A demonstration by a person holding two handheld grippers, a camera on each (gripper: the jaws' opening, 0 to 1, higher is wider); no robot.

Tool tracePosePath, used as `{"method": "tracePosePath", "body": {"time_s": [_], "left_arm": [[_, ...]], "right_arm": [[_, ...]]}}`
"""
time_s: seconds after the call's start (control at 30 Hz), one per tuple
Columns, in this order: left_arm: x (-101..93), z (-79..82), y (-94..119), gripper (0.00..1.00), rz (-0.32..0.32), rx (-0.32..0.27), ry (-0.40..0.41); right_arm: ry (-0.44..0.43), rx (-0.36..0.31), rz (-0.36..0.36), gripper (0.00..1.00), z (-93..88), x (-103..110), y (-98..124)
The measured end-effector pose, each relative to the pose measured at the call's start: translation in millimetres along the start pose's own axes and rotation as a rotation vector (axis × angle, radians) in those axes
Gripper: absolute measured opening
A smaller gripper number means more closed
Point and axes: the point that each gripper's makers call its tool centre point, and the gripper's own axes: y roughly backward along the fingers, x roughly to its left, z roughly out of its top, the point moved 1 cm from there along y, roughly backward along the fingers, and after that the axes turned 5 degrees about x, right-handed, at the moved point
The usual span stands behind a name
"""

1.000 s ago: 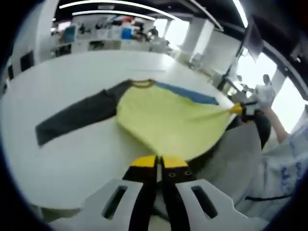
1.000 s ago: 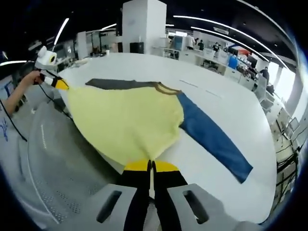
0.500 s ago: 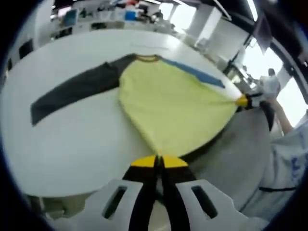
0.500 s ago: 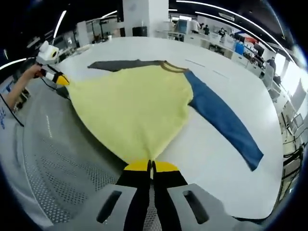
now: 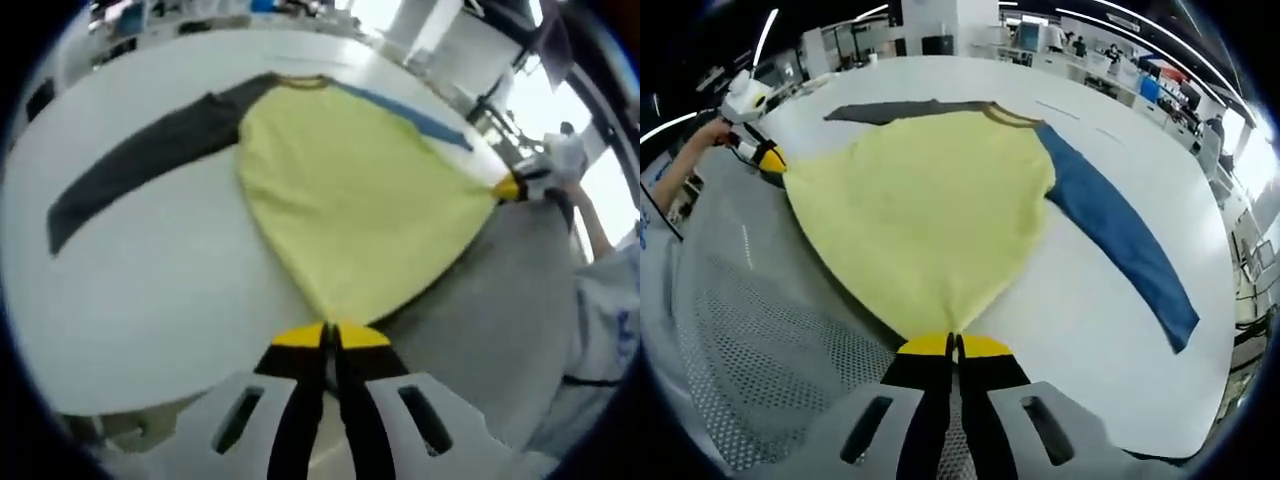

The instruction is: Fold the garment on the visible template until the final outline fits inside the template.

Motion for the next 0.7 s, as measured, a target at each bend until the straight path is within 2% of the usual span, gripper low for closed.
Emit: {"method": "tracePosePath", "body": {"time_s": [0.2, 0.3, 0.37, 0.43, 0.5, 0.6, 0.7], "left_arm": [[2.5, -0.4, -2, 0.0, -0.02, 0.022, -0.005], [3.2, -1.4, -5, 0.0, -0.022, 0.043, -0.035], [5.5, -0.2, -6, 0.02, -0.01, 0.04, -0.058], [5.8, -2.4, -7, 0.08, -0.021, 0.063, -0.051], [5.7, -1.3, -7, 0.15, -0.028, 0.058, -0.053], [8.6, 1.7, -5, 0.14, -0.022, 0.052, -0.047], [12.0, 12.3, 3, 0.18, -0.007, 0.013, -0.042]], "right_arm": [[-0.009, 0.01, 0.021, 0.02, -2.0, 2, -4], [0.004, 0.026, 0.022, 0.04, -3.2, 1, -7], [0.014, 0.03, 0.022, 0.04, -2.7, 0, -9], [0.013, 0.031, 0.029, 0.06, -0.8, 0, -9], [0.012, 0.026, 0.038, 0.1, 1.9, 0, -10], [0.013, 0.021, 0.037, 0.12, 5.2, -2, -10], [0.01, 0.005, 0.038, 0.15, 10.9, -3, -9]]}}
